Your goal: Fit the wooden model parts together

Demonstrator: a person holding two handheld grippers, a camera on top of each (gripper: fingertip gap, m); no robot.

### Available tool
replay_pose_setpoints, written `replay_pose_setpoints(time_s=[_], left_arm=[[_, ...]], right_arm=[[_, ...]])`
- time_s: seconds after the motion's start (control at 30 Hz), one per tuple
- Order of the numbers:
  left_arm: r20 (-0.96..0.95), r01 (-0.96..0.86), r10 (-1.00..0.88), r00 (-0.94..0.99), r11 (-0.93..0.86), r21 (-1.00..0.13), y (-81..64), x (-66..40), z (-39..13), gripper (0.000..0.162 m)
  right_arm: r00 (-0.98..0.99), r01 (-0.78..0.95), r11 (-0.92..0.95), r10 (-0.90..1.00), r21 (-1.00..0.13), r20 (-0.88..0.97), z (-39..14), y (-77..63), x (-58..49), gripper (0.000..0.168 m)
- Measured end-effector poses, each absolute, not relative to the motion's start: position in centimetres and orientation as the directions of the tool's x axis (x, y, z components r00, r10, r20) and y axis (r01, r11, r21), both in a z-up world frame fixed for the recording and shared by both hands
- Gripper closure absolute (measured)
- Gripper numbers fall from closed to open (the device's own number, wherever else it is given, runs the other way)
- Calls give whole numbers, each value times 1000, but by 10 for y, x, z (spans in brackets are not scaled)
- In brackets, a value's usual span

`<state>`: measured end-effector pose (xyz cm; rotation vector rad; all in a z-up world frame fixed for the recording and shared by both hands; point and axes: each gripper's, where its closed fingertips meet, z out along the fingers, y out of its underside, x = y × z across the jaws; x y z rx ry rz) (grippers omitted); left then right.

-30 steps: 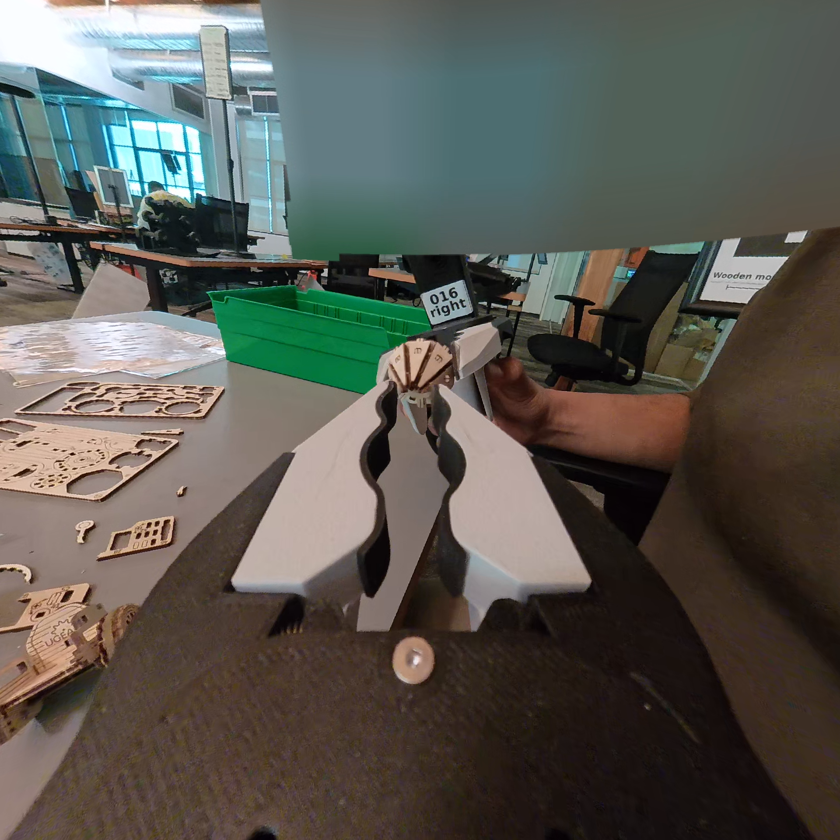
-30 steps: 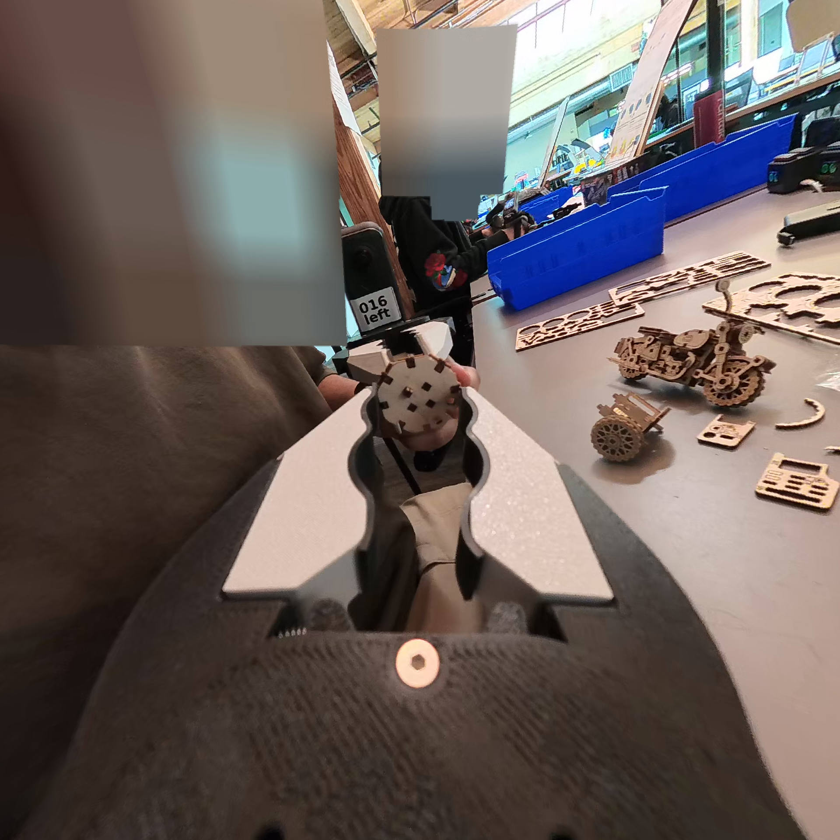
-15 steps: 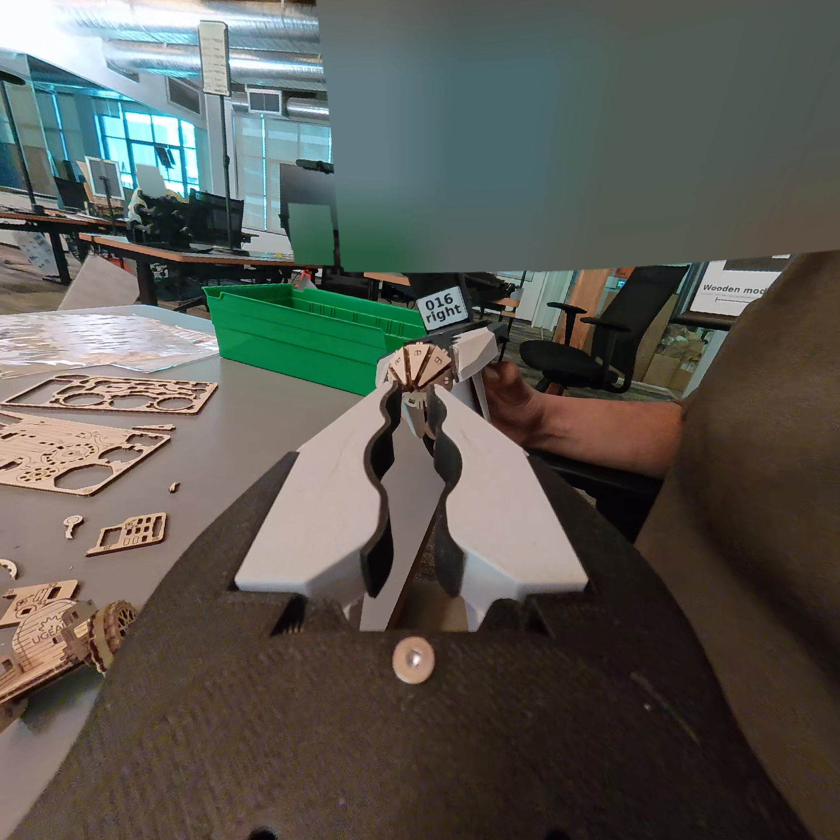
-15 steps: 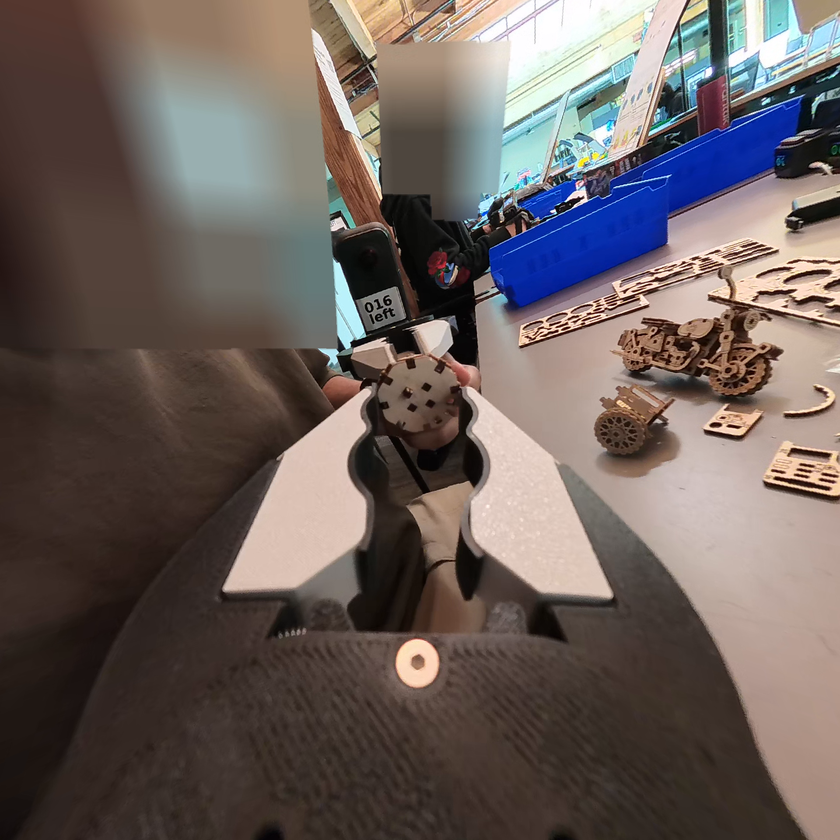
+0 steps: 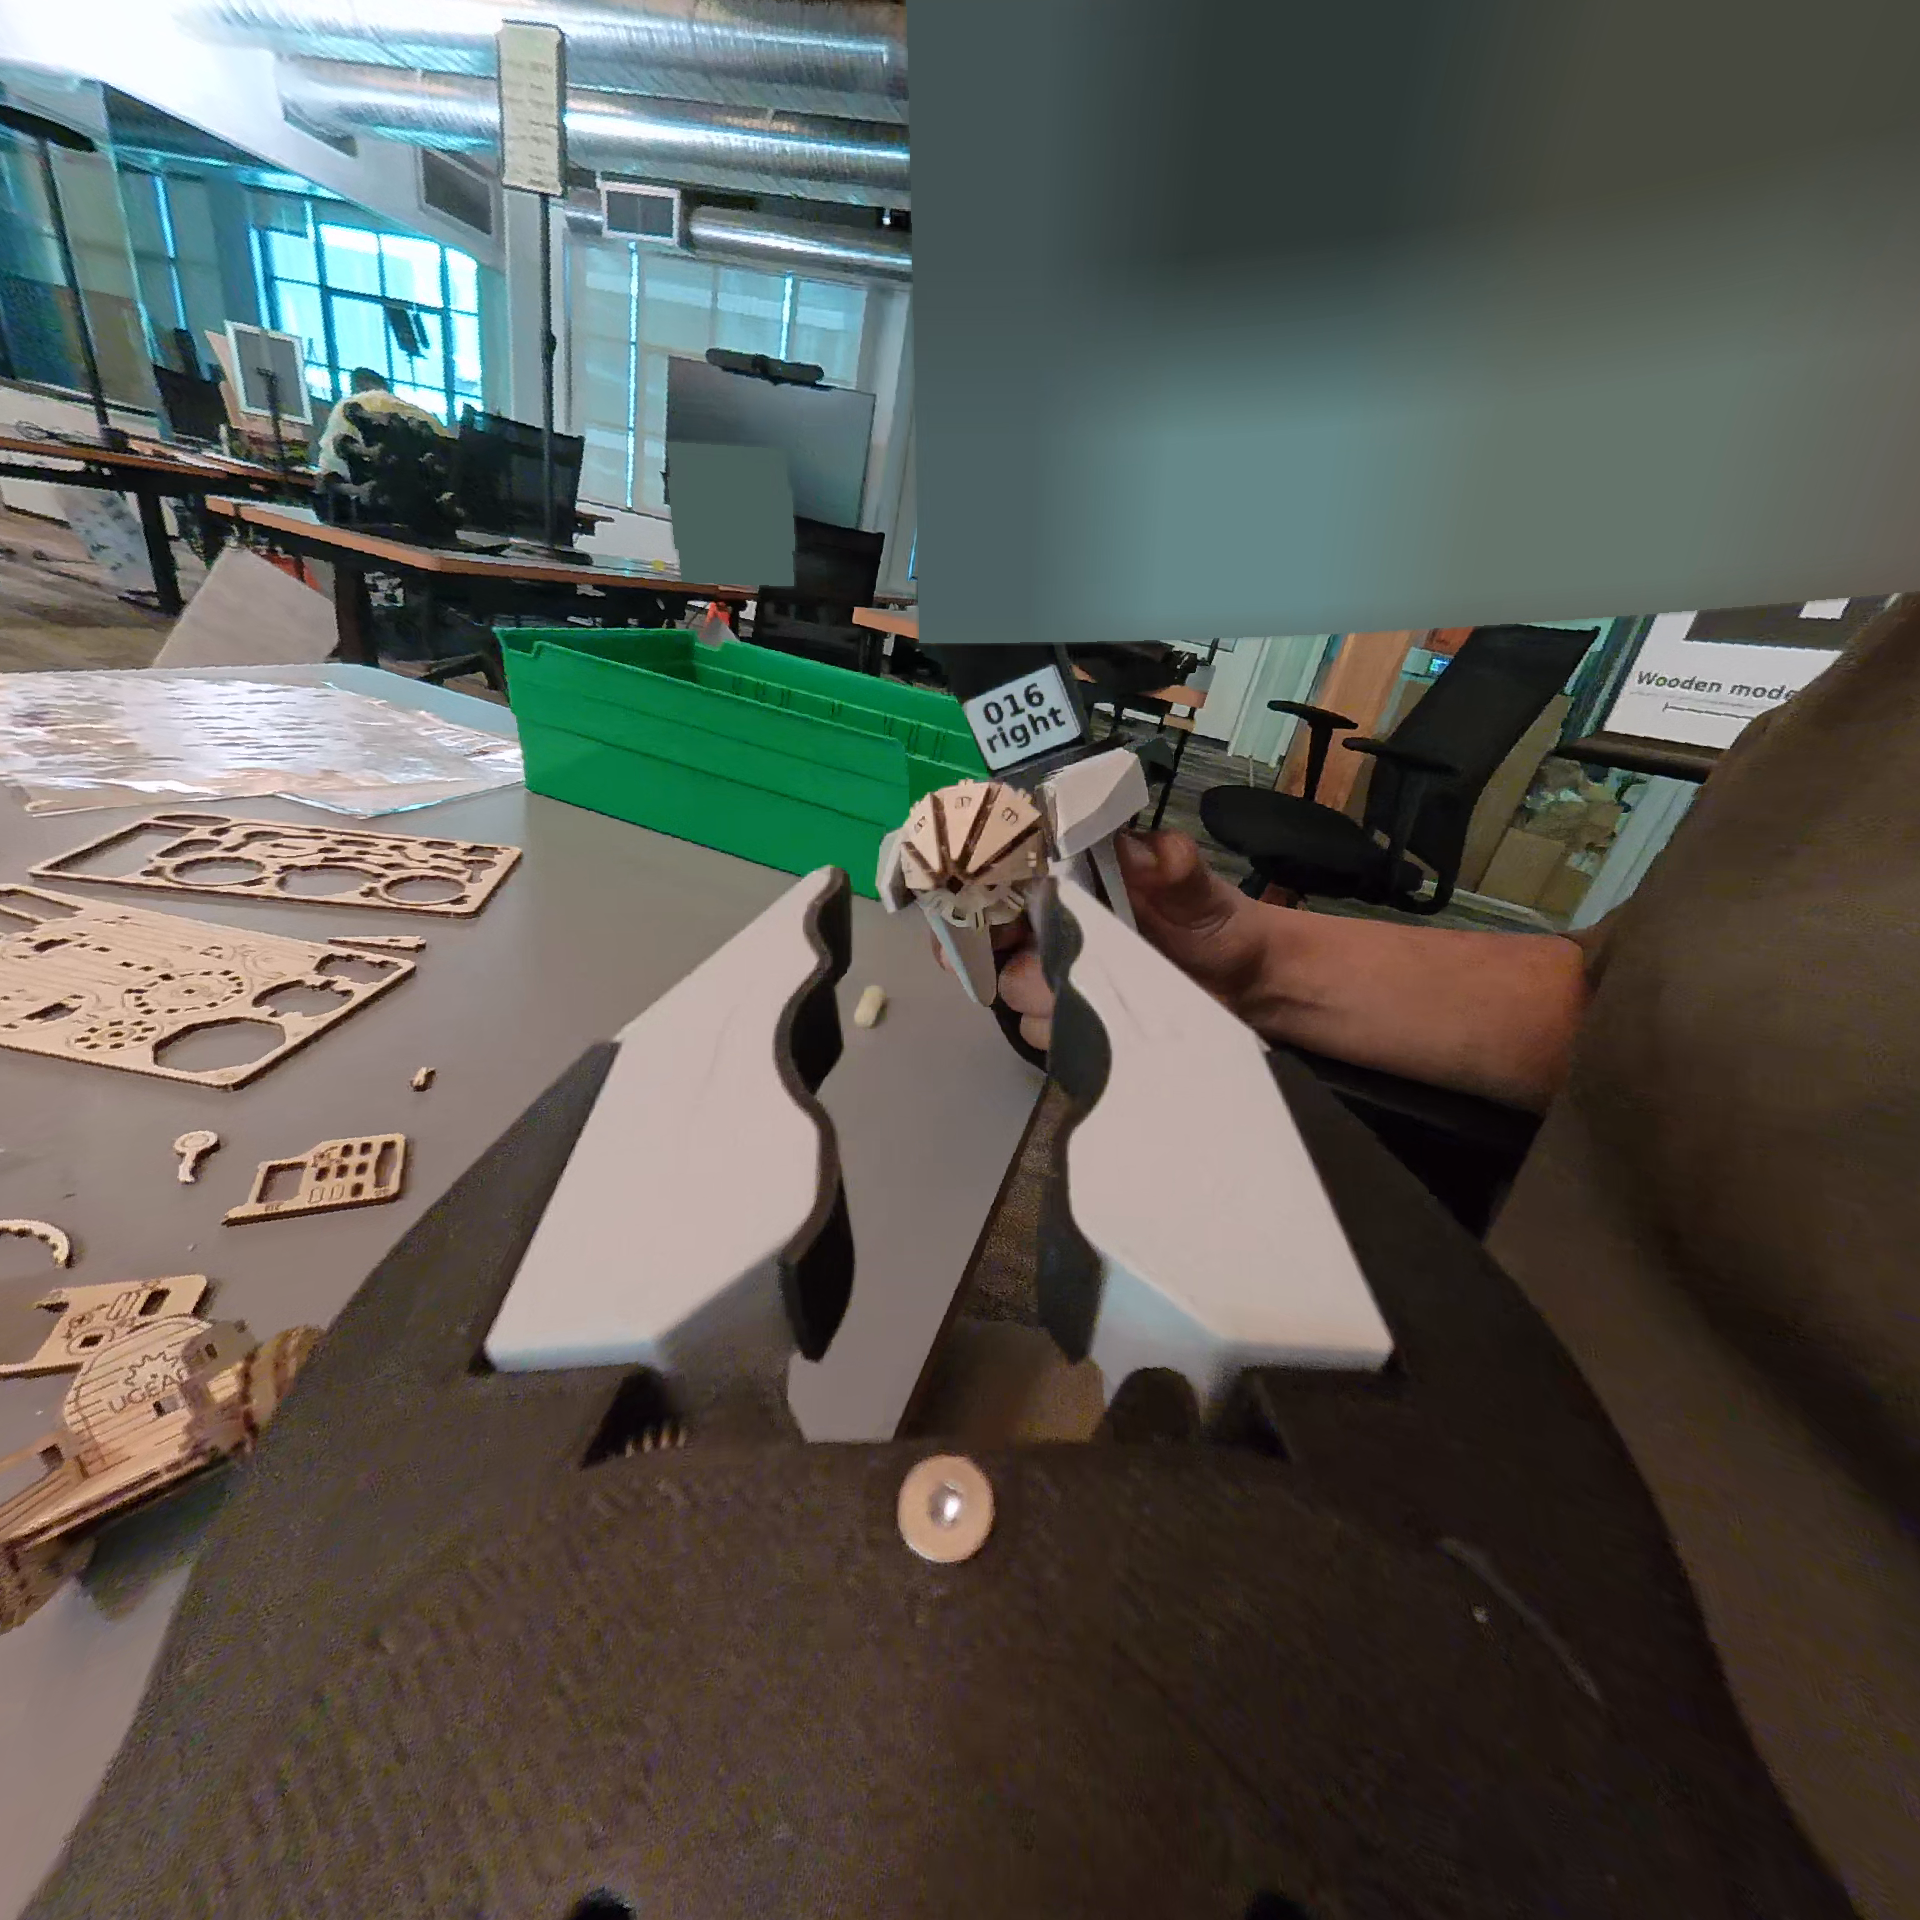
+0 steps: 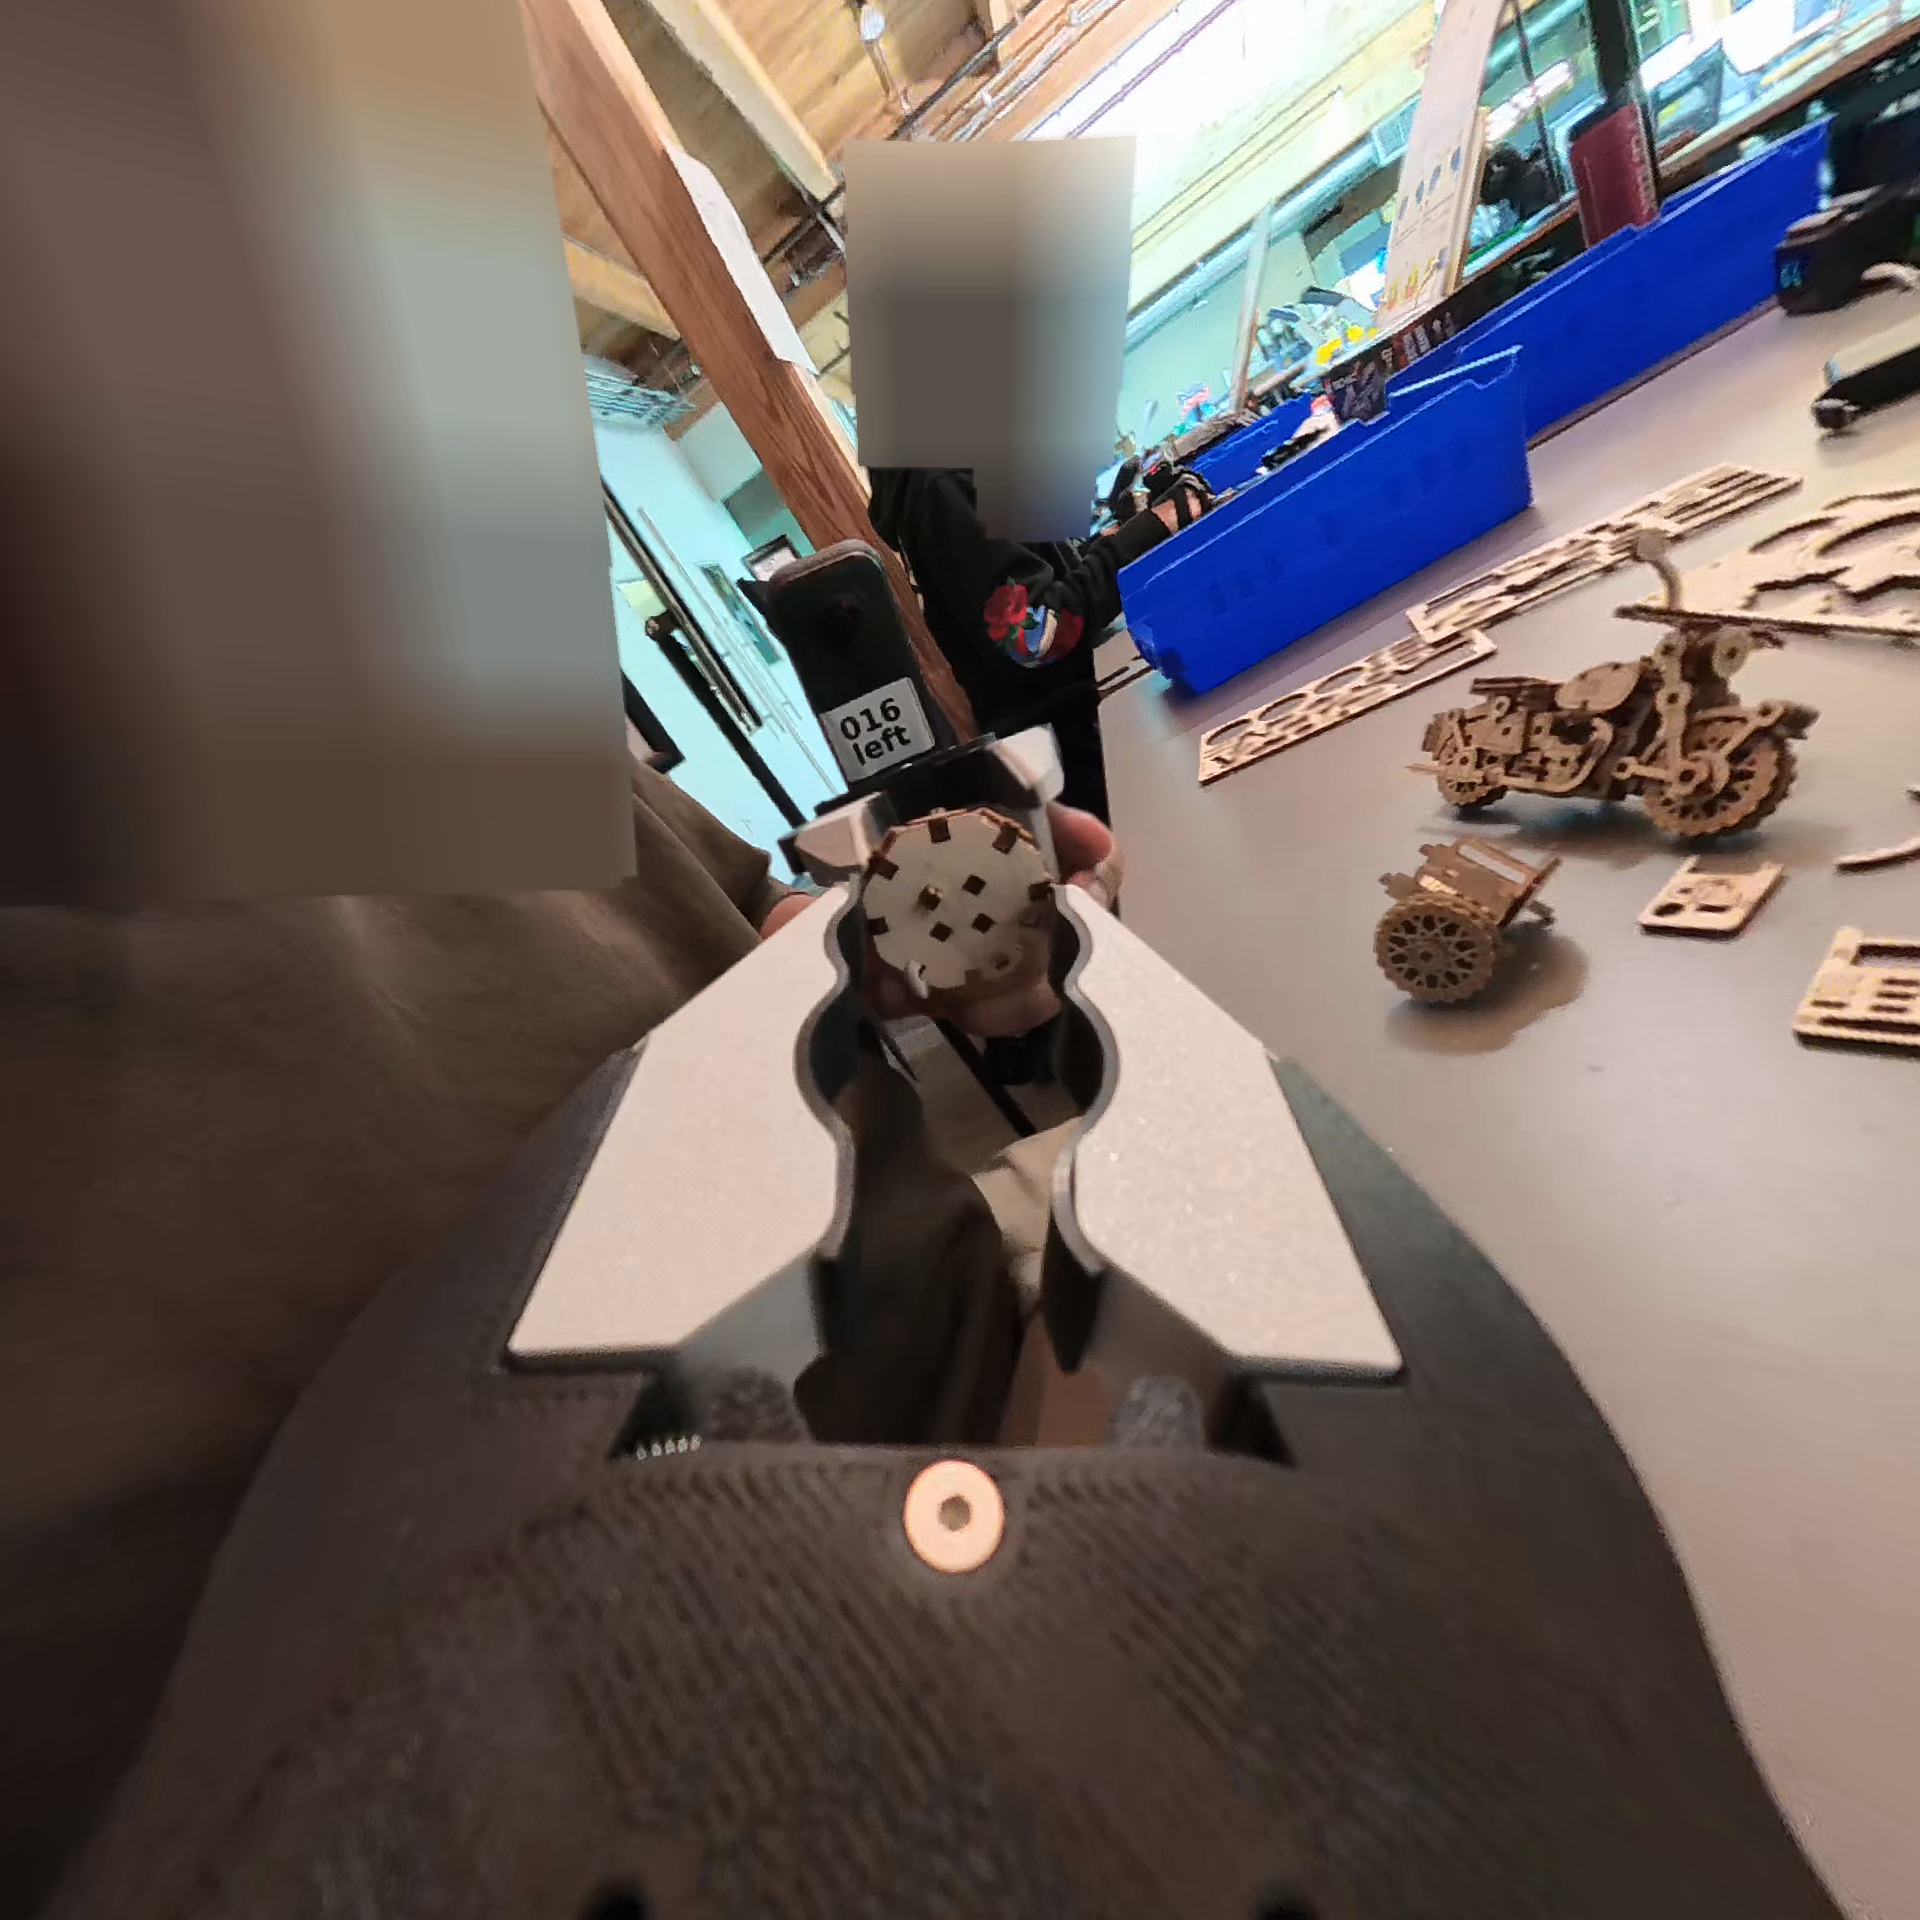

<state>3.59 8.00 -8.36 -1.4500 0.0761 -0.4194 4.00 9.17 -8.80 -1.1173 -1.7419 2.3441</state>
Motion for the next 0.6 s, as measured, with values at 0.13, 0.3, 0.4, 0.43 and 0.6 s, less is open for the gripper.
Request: replay_pose_setpoints(time_s=[0.13,0.3,0.4,0.43,0.6], left_arm=[[234,261,-337,912,37,-965,81,34,-87,124],[249,248,-376,892,-53,-967,83,43,-102,134],[230,230,-384,894,-46,-972,83,45,-101,145],[228,228,-383,895,-48,-973,83,45,-102,145],[237,235,-385,892,-53,-970,83,45,-102,146]], right_arm=[[-738,396,-292,462,-871,-491,-100,87,40,135],[-741,404,-206,498,-891,-451,-111,80,41,135],[-738,409,-217,492,-886,-461,-110,81,41,135],[-737,413,-220,489,-884,-466,-110,81,41,135],[-728,436,-246,469,-865,-500,-110,82,40,135]])
